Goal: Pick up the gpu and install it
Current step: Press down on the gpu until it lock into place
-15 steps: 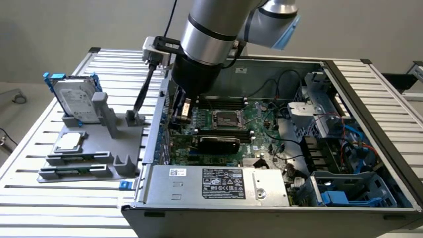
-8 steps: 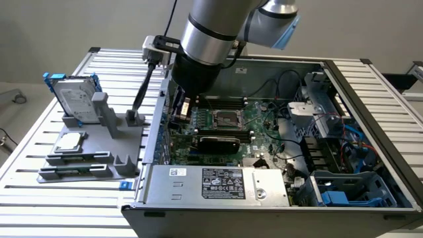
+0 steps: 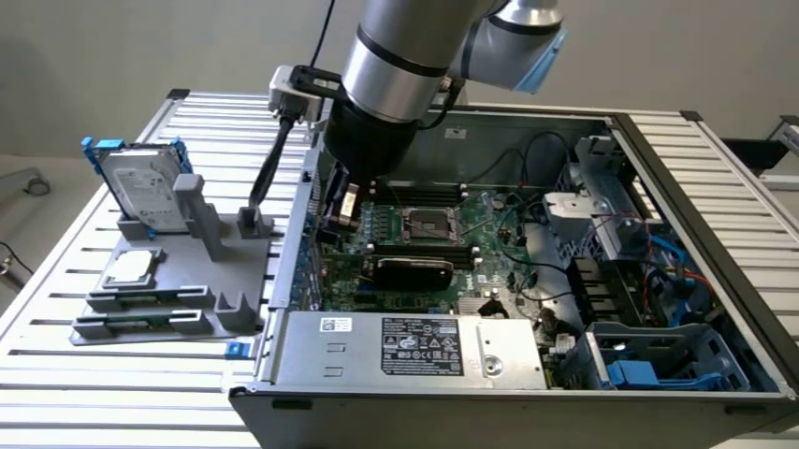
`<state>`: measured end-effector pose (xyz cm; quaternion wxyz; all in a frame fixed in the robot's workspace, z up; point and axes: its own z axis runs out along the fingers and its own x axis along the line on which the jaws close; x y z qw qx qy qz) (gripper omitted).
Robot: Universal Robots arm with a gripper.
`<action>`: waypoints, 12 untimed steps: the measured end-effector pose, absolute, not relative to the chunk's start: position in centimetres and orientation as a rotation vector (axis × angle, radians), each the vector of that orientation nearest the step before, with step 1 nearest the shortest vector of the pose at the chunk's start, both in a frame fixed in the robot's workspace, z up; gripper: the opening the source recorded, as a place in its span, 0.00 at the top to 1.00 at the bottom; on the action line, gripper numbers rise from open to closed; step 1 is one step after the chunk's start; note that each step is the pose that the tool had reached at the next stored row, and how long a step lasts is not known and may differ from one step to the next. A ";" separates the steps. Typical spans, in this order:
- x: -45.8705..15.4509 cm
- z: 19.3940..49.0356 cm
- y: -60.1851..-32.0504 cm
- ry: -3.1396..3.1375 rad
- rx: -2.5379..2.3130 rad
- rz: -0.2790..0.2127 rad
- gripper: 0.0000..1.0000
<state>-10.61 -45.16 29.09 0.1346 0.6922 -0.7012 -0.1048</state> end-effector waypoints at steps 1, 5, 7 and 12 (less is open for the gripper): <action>-10.6 29.1 -45.2 -2.032 2.005 -0.305 0.89; -10.6 29.1 -45.2 -2.032 1.999 -0.304 0.89; -10.6 29.1 -45.2 -2.035 1.995 -0.303 0.89; -10.6 29.1 -45.2 -2.056 1.975 -0.306 0.89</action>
